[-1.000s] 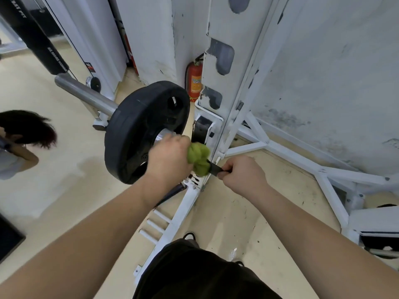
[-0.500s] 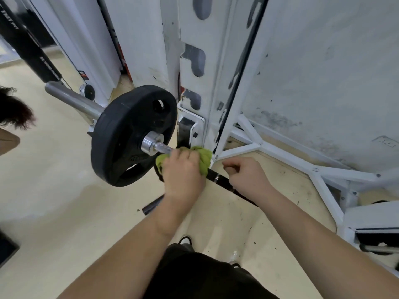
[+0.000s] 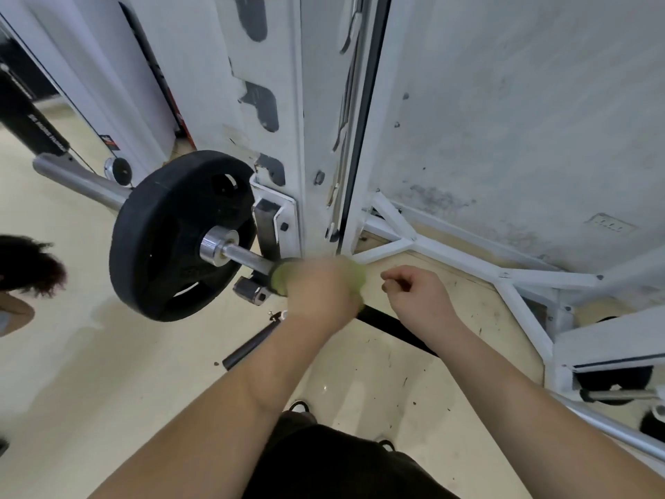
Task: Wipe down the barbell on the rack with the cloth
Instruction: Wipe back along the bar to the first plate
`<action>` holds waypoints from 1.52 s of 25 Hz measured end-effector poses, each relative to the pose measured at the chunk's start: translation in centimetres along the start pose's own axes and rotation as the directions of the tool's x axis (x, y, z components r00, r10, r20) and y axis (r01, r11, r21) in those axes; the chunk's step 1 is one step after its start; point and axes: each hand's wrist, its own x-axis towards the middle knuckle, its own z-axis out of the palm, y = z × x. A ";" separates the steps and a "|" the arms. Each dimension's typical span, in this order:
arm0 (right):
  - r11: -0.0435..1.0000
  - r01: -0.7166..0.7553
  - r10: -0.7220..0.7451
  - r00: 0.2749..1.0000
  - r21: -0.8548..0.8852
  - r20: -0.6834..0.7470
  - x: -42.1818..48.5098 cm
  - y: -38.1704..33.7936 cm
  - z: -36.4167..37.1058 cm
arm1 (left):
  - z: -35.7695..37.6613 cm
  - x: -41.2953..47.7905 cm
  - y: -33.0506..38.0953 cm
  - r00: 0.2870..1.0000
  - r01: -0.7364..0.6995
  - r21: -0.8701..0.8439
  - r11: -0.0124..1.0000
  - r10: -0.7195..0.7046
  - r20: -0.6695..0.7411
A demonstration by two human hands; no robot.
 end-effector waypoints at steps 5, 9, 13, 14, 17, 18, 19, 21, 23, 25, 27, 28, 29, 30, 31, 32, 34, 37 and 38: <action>0.999 0.033 -0.033 0.999 -0.002 -0.027 0.1 -0.7 0.2 | -2.1 2.1 -2.0 0.966 0.010 -0.136 0.991 0.026 0.256; 0.998 0.048 -0.050 0.997 -0.029 -0.064 -0.3 -0.7 0.4 | -1.3 0.7 -1.8 0.992 0.116 -0.204 0.972 -0.103 0.075; 0.991 0.115 -0.118 0.992 -0.070 -0.042 -1.5 -1.3 0.9 | 1.3 -9.1 -2.0 0.973 0.206 -0.641 0.740 -0.227 0.050; 0.990 0.125 -0.127 0.992 -0.067 -0.015 -1.8 -1.6 1.3 | 2.0 -10.3 -3.0 0.904 0.400 -0.736 0.546 -0.365 0.221; 0.988 0.146 -0.143 0.987 -0.043 0.070 -2.5 -2.7 3.0 | 4.3 -9.4 -6.6 0.497 0.697 -0.697 -0.167 -0.589 0.637; 0.989 0.145 -0.142 0.986 -0.032 0.086 -2.7 -2.9 3.6 | 4.8 -8.5 -7.1 0.453 0.655 -0.682 -0.324 -0.554 0.698; 0.989 0.142 -0.139 0.986 -0.026 0.090 -2.9 -3.0 4.0 | 4.8 -7.4 -7.1 0.487 0.585 -0.694 -0.420 -0.502 0.714; 0.992 0.126 -0.125 0.991 -0.021 0.051 -3.3 -2.6 4.6 | 4.4 -5.6 -5.6 0.626 0.423 -0.726 -0.543 -0.405 0.667; 0.997 0.077 -0.077 0.997 -0.004 -0.019 -4.1 -1.8 4.6 | 3.7 -4.8 -3.5 0.649 0.356 -0.733 -0.579 -0.411 0.640; 0.998 0.033 -0.028 0.996 0.060 -0.084 -5.2 -0.8 4.1 | 3.3 -5.5 -1.9 0.634 0.395 -0.766 -0.507 -0.453 0.627; 0.994 0.029 -0.017 0.993 0.103 -0.120 -6.7 0.2 3.1 | 2.9 -7.5 0.1 0.715 0.506 -0.797 -0.330 -0.357 0.602; 0.993 0.039 -0.024 0.992 0.109 -0.127 -7.5 0.7 2.6 | 2.9 -8.5 1.2 0.750 0.563 -0.800 -0.206 -0.279 0.599; 0.993 0.042 -0.027 0.992 0.114 -0.127 -8.4 1.2 1.9 | 2.7 -9.5 2.6 0.770 0.597 -0.795 -0.110 -0.199 0.606; 0.992 0.041 -0.025 0.991 0.121 -0.131 -9.3 1.9 1.2 | 2.6 -10.3 4.0 0.779 0.610 -0.790 -0.057 -0.139 0.612; 0.991 0.030 -0.011 0.990 0.134 -0.142 -10.2 2.7 0.4 | 2.8 -10.9 5.4 0.782 0.613 -0.789 -0.042 -0.109 0.613; 0.990 0.016 0.007 0.987 0.141 -0.159 -11.3 4.0 -0.8 | 2.8 -11.7 6.8 0.776 0.618 -0.784 -0.059 -0.109 0.621; 0.992 -0.034 0.053 0.986 0.124 -0.156 -13.6 7.0 -3.5 | 3.5 -13.4 8.9 0.778 0.612 -0.785 -0.093 -0.103 0.619; 0.971 -0.147 0.147 0.989 0.187 0.016 -18.3 12.7 -8.6 | 5.0 -17.4 12.7 0.809 0.585 -0.811 -0.025 0.101 0.580; 0.963 -0.161 0.141 0.984 0.214 0.105 -20.0 14.8 -10.3 | 5.5 -19.1 14.4 0.811 0.568 -0.823 0.004 0.169 0.561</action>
